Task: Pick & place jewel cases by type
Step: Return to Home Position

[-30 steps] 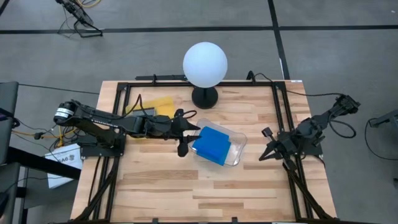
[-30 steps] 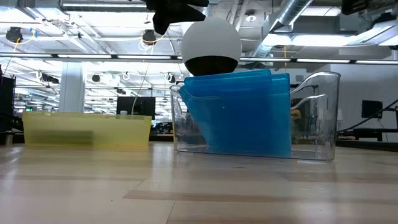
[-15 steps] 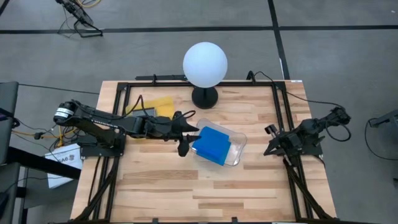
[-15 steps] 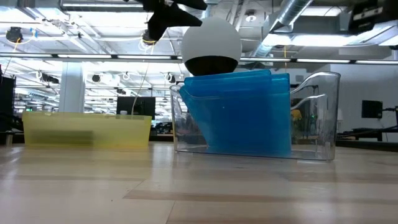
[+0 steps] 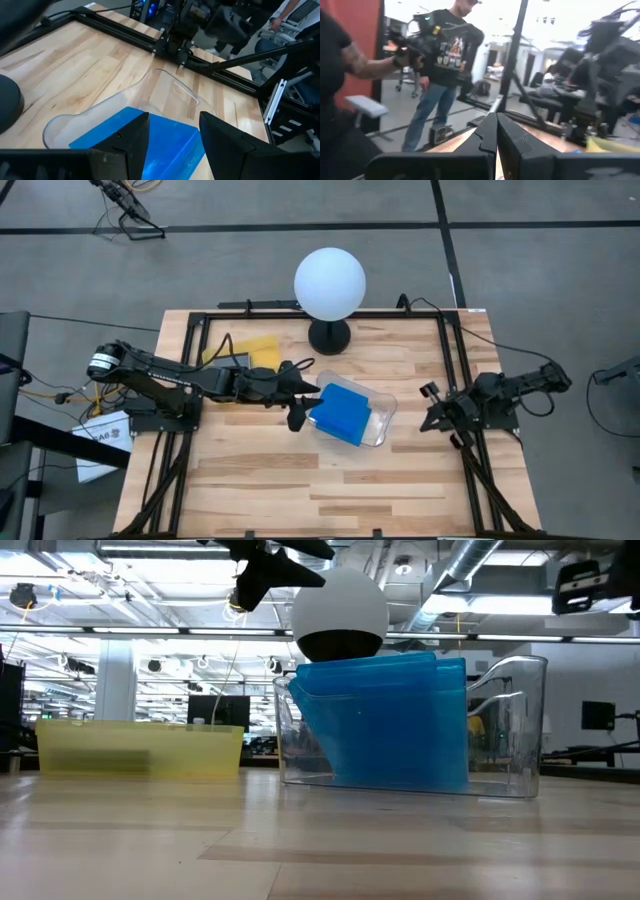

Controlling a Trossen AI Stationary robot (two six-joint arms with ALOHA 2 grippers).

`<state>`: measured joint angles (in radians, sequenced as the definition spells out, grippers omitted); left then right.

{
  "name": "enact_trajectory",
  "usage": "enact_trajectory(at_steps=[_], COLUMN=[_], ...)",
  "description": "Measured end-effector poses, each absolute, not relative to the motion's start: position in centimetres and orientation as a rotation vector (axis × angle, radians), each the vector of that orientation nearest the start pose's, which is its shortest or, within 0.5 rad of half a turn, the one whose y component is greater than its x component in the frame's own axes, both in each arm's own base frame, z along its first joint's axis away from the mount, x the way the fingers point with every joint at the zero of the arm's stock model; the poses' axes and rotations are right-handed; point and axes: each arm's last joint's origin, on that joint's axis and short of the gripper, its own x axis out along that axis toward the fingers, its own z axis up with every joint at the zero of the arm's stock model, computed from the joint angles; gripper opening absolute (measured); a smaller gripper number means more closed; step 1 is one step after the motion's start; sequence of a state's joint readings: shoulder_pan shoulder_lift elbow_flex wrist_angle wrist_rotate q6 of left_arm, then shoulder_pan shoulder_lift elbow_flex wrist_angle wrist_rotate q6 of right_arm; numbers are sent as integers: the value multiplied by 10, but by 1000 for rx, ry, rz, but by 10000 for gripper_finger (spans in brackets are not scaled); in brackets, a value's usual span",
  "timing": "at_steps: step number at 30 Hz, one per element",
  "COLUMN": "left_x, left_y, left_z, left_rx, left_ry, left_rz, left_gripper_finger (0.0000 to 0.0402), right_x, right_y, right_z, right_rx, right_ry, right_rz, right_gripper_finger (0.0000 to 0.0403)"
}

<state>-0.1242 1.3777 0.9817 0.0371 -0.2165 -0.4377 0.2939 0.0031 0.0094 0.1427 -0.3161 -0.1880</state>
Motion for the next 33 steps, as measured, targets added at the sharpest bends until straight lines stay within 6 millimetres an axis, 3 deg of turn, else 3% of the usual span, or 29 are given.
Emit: enact_trajectory(at_steps=[13,19,25,33], left_x=[307,304,279,227], left_y=[-33,-36,-27,-22], left_z=[289,272,226,196], left_rx=[-347,-272,-337,-339], left_ry=[337,215,181,119], left_rz=[131,-15,-30,-40], left_gripper_finger=[166,166,166,166], right_x=[95,96,96,96], right_y=[18,15,15,14], right_z=[174,170,170,169], right_rx=[-182,-174,-173,-173], right_ry=[-119,-74,-70,-59], right_rz=[301,275,273,239], right_gripper_finger=[0,0,0,0])
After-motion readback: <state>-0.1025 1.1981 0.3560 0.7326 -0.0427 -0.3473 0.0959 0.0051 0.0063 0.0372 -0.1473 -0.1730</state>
